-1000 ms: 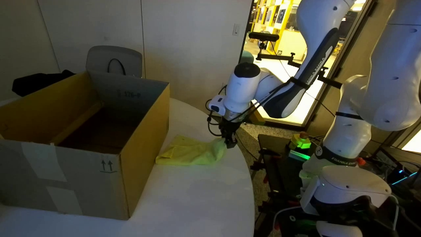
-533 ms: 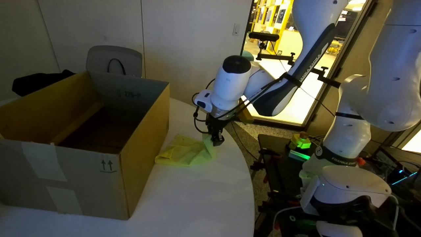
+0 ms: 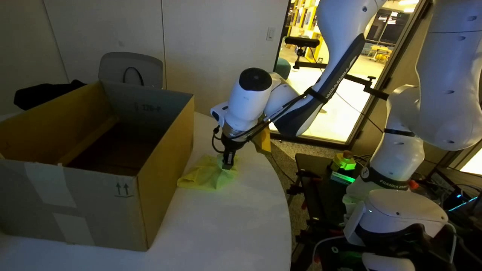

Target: Put the marker on the towel then put the towel in the box

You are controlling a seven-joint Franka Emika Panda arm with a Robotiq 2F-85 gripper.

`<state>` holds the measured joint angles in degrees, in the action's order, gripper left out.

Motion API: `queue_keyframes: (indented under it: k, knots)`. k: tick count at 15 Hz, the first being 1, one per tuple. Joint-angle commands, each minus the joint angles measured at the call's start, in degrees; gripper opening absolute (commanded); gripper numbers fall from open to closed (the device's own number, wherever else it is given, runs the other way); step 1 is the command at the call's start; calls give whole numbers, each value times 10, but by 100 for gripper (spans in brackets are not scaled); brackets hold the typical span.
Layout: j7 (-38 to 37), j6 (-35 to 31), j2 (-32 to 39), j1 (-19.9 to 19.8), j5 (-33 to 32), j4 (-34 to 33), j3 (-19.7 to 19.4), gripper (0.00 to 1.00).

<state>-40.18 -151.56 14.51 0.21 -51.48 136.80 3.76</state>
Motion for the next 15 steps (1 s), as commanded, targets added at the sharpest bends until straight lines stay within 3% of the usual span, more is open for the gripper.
queue_keyframes:
  k: [1, 5, 6, 7, 15]
  knots:
    - [-154, 8, 52, 32, -42, -65, -20, 9]
    - [-249, 13, 86, 48, -49, -98, -28, 10]
    - [-254, 15, 90, 49, -48, -101, -27, 22]
    - [-270, 17, 93, 53, -51, -102, -30, 41]
    - [-284, 26, 73, 73, -25, -77, -52, 99]
